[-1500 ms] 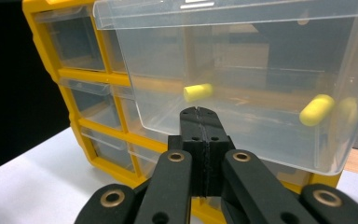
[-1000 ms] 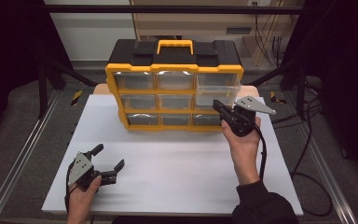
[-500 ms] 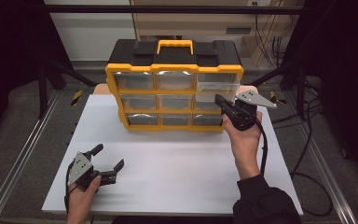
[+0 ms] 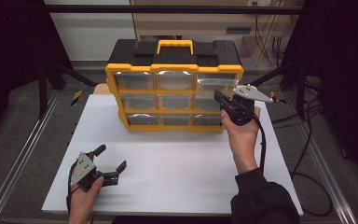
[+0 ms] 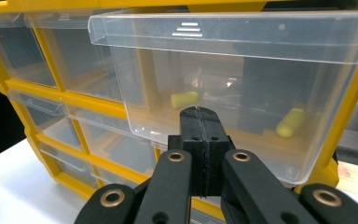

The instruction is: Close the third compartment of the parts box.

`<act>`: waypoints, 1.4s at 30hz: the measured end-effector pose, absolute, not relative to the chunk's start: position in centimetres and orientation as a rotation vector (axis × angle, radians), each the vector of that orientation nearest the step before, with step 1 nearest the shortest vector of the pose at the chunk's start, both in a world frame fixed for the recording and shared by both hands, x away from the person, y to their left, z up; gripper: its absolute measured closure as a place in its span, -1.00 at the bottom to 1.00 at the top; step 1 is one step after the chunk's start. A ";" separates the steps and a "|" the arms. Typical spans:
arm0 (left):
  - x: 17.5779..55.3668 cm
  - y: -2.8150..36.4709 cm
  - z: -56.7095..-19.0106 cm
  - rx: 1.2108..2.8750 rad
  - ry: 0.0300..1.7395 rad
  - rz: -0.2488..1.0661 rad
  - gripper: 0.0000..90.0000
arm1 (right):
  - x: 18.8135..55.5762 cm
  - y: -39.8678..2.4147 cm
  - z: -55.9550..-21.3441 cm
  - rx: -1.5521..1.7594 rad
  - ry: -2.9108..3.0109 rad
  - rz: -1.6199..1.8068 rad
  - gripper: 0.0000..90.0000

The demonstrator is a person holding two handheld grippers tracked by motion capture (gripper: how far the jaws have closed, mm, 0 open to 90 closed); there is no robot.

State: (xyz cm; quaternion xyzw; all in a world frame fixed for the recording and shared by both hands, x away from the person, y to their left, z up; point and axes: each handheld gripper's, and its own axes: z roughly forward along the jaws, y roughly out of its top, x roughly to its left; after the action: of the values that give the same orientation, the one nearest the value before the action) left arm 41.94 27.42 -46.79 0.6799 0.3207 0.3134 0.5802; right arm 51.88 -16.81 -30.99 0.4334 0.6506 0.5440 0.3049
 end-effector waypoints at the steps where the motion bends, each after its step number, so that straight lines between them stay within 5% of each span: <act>1: 42.0 27.4 -46.8 1.590 0.749 0.732 -0.98 | 51.9 -16.8 -31.0 1.147 1.722 1.440 1.00; 42: 42.0 27.9 -46.7 1.572 0.762 0.732 -0.98 | 53.1 -16.7 -30.4 1.170 1.692 1.445 1.00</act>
State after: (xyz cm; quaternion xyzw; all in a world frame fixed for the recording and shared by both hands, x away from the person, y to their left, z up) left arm 41.96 27.88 -46.68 0.6736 0.3265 0.3137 0.5841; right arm 53.11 -16.73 -30.44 0.4428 0.6400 0.5468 0.3086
